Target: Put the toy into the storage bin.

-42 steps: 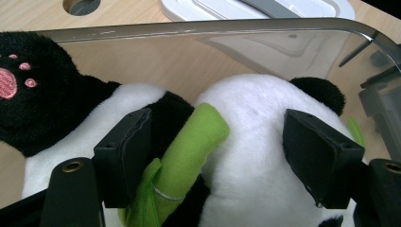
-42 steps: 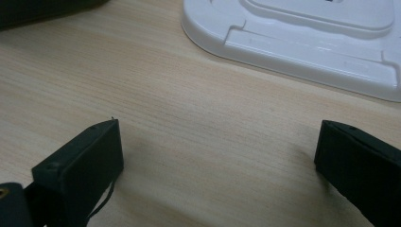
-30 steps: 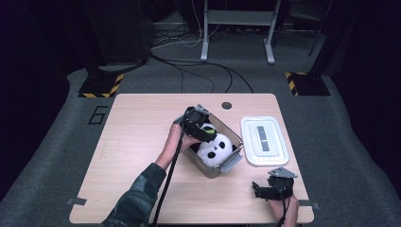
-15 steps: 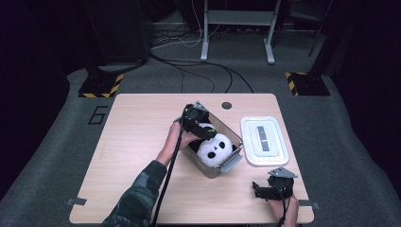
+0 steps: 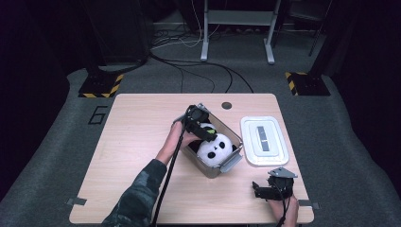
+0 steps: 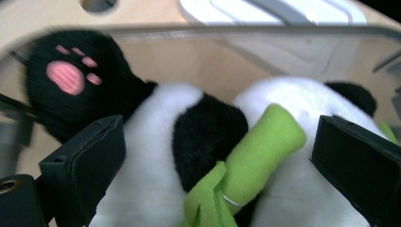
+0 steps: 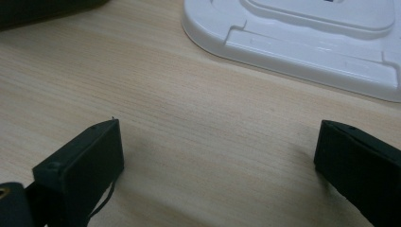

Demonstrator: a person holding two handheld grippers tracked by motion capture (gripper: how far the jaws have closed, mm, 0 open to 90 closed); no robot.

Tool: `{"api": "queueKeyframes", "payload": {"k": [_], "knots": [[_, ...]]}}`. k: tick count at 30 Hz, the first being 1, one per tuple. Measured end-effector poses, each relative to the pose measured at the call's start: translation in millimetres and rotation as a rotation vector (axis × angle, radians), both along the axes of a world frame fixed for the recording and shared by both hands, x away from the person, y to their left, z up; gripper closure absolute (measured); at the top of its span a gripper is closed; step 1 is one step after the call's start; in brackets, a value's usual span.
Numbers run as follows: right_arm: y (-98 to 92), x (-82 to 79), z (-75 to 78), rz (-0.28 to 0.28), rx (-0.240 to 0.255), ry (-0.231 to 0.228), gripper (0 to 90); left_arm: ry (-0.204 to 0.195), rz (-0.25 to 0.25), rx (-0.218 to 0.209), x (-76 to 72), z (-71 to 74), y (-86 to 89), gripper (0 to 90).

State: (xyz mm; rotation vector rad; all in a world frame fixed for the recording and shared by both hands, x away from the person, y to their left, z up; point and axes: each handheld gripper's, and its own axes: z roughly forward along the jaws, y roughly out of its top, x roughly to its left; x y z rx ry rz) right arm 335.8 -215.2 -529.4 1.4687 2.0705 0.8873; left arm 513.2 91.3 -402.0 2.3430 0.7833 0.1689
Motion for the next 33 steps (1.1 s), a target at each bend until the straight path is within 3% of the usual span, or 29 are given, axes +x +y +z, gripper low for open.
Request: {"api": "queueKeyframes", "payload": {"k": [2, 4, 10, 14, 20, 25, 33], "knots": [[-0.1, 0.1, -0.1, 0.002, -0.002, -0.002, 1.3, 0.066, 0.003, 0.004, 2.7, -1.5, -0.8, 4.1], [0.0, -0.1, 0.0, 0.001, 0.000, 0.000, 1.4, 0.095, 0.003, 0.012, 5.4, -2.3, -1.6, 4.1], [0.0, -0.1, 0.0, 0.001, 0.000, -0.001, 1.4, 0.108, -0.001, 0.076, 6.3, -4.3, -9.2, 4.1], [0.0, -0.1, 0.0, 0.001, 0.000, 0.000, 1.4, 0.100, -0.003, 0.056, 6.3, -2.9, -7.1, 4.0], [0.0, -0.1, 0.0, 0.001, 0.000, 0.000, 1.4, 0.009, 0.035, -0.028, -3.0, 5.2, 5.0, 3.7], [-0.1, 0.0, 0.0, 0.003, -0.001, -0.001, 1.4, -0.043, 0.053, -0.091, -16.8, 16.9, 20.2, 2.6], [-0.1, 0.0, 0.0, 0.002, -0.001, -0.001, 1.4, -0.121, 0.069, -0.124, -43.8, 27.8, 47.2, 2.4]]}}
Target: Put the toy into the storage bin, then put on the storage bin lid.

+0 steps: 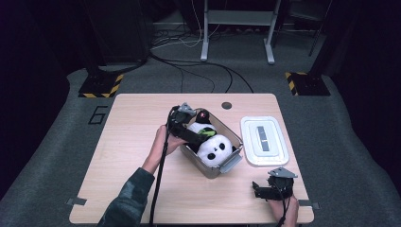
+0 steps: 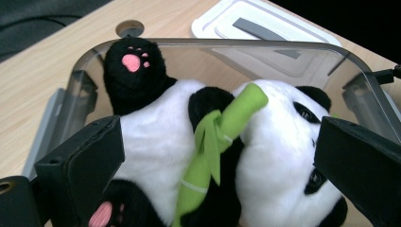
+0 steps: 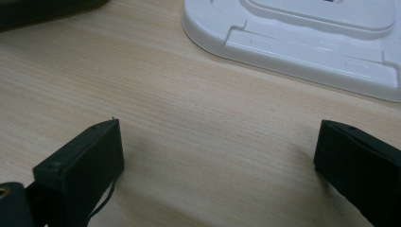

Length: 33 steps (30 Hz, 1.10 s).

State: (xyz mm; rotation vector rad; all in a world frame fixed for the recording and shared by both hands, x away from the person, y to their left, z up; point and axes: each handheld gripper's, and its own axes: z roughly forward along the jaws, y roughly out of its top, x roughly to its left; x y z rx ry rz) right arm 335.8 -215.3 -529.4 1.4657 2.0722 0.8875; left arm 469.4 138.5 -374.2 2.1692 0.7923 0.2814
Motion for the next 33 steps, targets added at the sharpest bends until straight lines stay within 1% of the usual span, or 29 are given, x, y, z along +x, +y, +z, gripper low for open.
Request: {"api": "queueKeyframes", "payload": {"k": [4, 10, 11, 12, 14, 15, 16, 18, 19, 20, 21, 22, 23, 25, 29, 33], "knots": [[0.0, 0.0, 0.0, -0.001, 0.000, 0.000, 1.4, -0.031, 0.011, -0.005, -12.8, -0.7, 12.8, 2.1], [0.0, 0.0, 0.0, 0.000, 0.000, 0.000, 1.4, -0.059, 0.032, -0.013, -30.1, -6.1, 31.3, 1.7], [0.1, 0.0, 0.0, -0.001, 0.000, 0.000, 1.4, -0.070, 0.041, -0.016, -33.6, -7.3, 34.3, 1.7], [0.1, 0.0, 0.0, -0.001, 0.000, 0.000, 1.4, -0.073, 0.042, -0.012, -36.8, -8.1, 37.6, 1.8], [0.1, 0.0, 0.0, -0.001, 0.000, 0.000, 1.4, -0.078, 0.051, -0.025, -43.5, -11.8, 43.4, 1.7], [0.0, 0.0, 0.0, 0.000, 0.000, 0.000, 1.4, -0.090, 0.054, -0.015, -46.4, -13.7, 46.7, 1.7], [0.0, 0.0, 0.0, 0.000, 0.000, 0.000, 1.4, -0.092, 0.062, -0.013, -50.0, -15.9, 49.3, 1.7], [0.0, 0.0, 0.0, 0.000, 0.000, 0.000, 1.4, -0.098, 0.071, -0.016, -56.2, -21.3, 55.5, 1.7], [0.0, 0.0, 0.0, 0.000, 0.000, 0.000, 1.4, -0.091, 0.075, -0.016, -59.3, -24.1, 58.5, 1.7], [0.0, 0.0, 0.0, 0.000, 0.000, 0.000, 1.4, -0.092, 0.078, -0.010, -62.1, -27.1, 62.1, 1.7], [0.1, 0.0, 0.0, 0.000, 0.000, 0.000, 1.4, -0.093, 0.087, -0.017, -65.0, -31.1, 64.8, 1.7], [0.0, 0.0, 0.0, 0.000, 0.000, 0.000, 1.4, -0.092, 0.094, -0.008, -68.0, -34.6, 68.2, 1.7], [0.1, 0.1, 0.0, -0.001, 0.000, -0.001, 1.4, -0.092, 0.103, -0.009, -70.4, -38.5, 71.7, 1.7], [0.0, 0.1, 0.0, 0.000, 0.000, 0.000, 1.4, -0.082, 0.117, -0.018, -75.1, -46.8, 79.3, 1.7], [-0.4, 1.1, -0.1, 0.009, -0.004, 0.004, 0.2, -0.051, 0.143, -0.018, -83.9, -62.9, 95.5, 1.6], [-0.4, 1.5, 0.0, 0.012, -0.003, 0.005, 0.0, -0.045, 0.169, -0.009, -89.5, -75.7, 106.4, 1.5]]}}
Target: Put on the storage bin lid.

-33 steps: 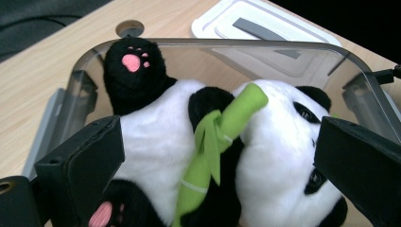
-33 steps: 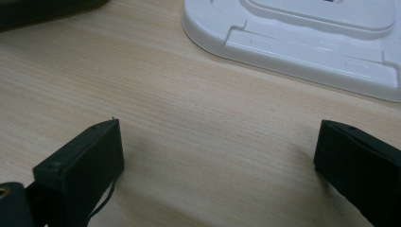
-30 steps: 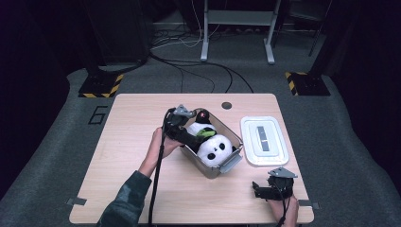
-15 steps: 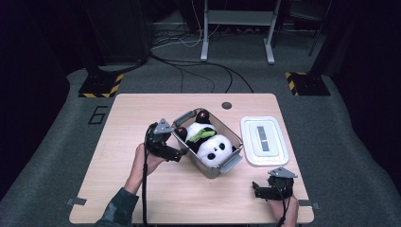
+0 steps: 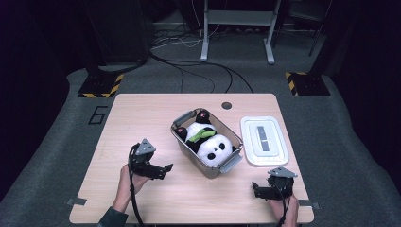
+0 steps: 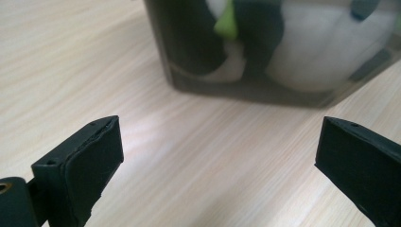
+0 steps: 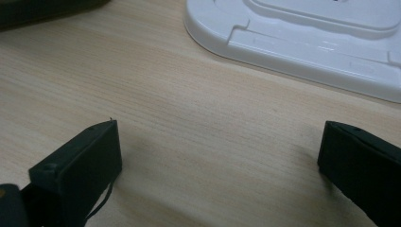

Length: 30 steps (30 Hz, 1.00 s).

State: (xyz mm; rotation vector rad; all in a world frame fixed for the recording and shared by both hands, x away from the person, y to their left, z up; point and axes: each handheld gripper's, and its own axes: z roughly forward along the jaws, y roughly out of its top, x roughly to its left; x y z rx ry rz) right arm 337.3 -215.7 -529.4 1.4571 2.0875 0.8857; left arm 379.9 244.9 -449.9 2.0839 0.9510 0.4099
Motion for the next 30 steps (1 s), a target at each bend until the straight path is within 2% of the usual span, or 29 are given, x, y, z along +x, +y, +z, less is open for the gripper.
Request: {"api": "queueKeyframes", "payload": {"k": [3, 5, 8, 10, 16, 19, 21, 24, 29, 30], "knots": [[-0.9, 0.6, 0.3, 0.003, 0.008, 0.001, 0.0, 0.017, 0.013, -0.010, -4.6, -9.3, 7.1, 1.4], [-2.7, 0.8, 0.9, 0.005, 0.032, 0.001, 0.0, 0.035, 0.020, -0.029, -6.7, -16.0, 11.1, 1.4], [-7.0, 1.8, 1.9, 0.014, 0.071, 0.004, 0.0, 0.056, 0.032, -0.032, -10.2, -28.4, 15.2, 1.5], [-9.1, 3.1, 2.5, 0.010, 0.077, 0.003, 0.0, 0.070, 0.038, -0.028, -12.1, -35.3, 16.3, 1.5], [-12.1, 13.6, 9.5, 0.003, 0.081, -0.015, 0.0, 0.075, 0.061, 0.040, -19.6, -56.6, 16.8, 1.1], [-12.2, 22.1, 16.1, 0.002, 0.071, -0.025, 0.0, 0.073, 0.079, 0.058, -23.0, -66.6, 16.6, 0.4], [-12.4, 29.5, 20.6, 0.000, 0.061, -0.034, 0.0, 0.084, 0.089, 0.088, -24.2, -71.2, 16.8, 0.1], [-12.8, 42.4, 27.0, -0.007, 0.039, -0.044, 0.0, 0.078, 0.105, 0.117, -25.4, -76.8, 17.5, 0.0], [-14.8, 66.0, 34.1, -0.004, 0.043, -0.046, 0.0, 0.048, 0.127, 0.084, -28.9, -80.3, 19.4, 0.0], [-15.2, 71.2, 34.4, -0.010, 0.046, -0.043, 0.0, 0.049, 0.127, 0.090, -29.3, -80.0, 20.1, 0.0]]}}
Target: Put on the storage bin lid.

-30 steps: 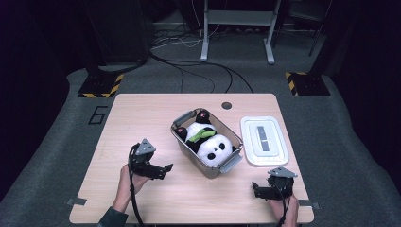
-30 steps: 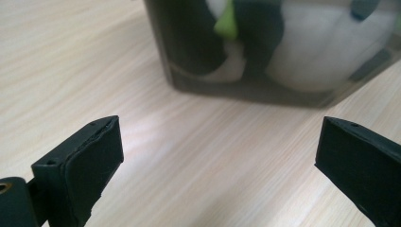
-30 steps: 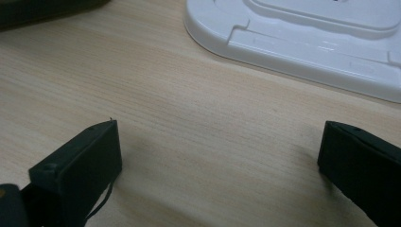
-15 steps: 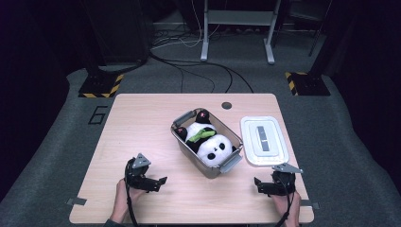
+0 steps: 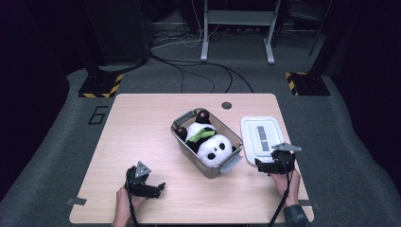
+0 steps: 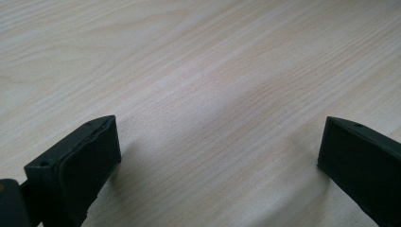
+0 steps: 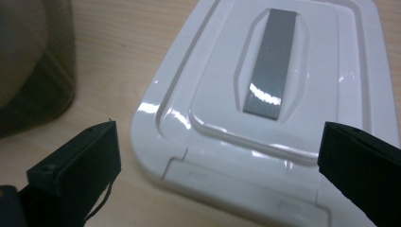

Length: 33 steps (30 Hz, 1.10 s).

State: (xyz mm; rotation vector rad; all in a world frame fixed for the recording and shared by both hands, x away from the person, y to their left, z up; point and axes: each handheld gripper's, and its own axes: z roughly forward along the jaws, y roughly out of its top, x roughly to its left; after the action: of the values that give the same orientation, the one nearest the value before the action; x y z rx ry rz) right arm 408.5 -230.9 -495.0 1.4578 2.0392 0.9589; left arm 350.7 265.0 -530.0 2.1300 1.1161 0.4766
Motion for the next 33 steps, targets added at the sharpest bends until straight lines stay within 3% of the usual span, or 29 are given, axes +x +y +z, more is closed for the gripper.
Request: {"api": "queueKeyframes", "payload": {"k": [4, 9, 14, 17, 25, 28, 33], "knots": [[-0.4, 21.2, -0.9, -0.020, 0.016, 0.002, 5.6, -0.001, -0.003, 0.001, -0.3, 0.0, 0.1, 0.0], [1.7, 49.5, -3.6, -0.043, 0.015, -0.007, 22.8, -0.004, 0.011, -0.003, -2.8, -0.3, -1.4, 0.1], [-0.5, 77.2, -6.0, -0.105, 0.020, 0.047, 38.0, -0.002, 0.012, -0.006, -2.8, -0.4, -1.4, 0.1], [-2.8, 88.2, -6.8, -0.129, 0.013, 0.076, 42.8, -0.002, 0.012, -0.006, -2.7, -0.3, -1.4, 0.1], [-0.6, 95.2, -12.2, -0.142, -0.033, 0.052, 52.7, 0.005, 0.007, 0.003, -2.6, 0.4, -1.0, 0.1], [-1.2, 95.7, -13.4, -0.145, -0.032, 0.036, 62.3, 0.005, 0.007, 0.002, -2.6, 0.3, -1.0, 0.1], [0.1, 96.1, -13.4, -0.149, -0.041, 0.031, 64.3, 0.005, 0.007, 0.003, -2.6, 0.3, -1.0, 0.1]]}}
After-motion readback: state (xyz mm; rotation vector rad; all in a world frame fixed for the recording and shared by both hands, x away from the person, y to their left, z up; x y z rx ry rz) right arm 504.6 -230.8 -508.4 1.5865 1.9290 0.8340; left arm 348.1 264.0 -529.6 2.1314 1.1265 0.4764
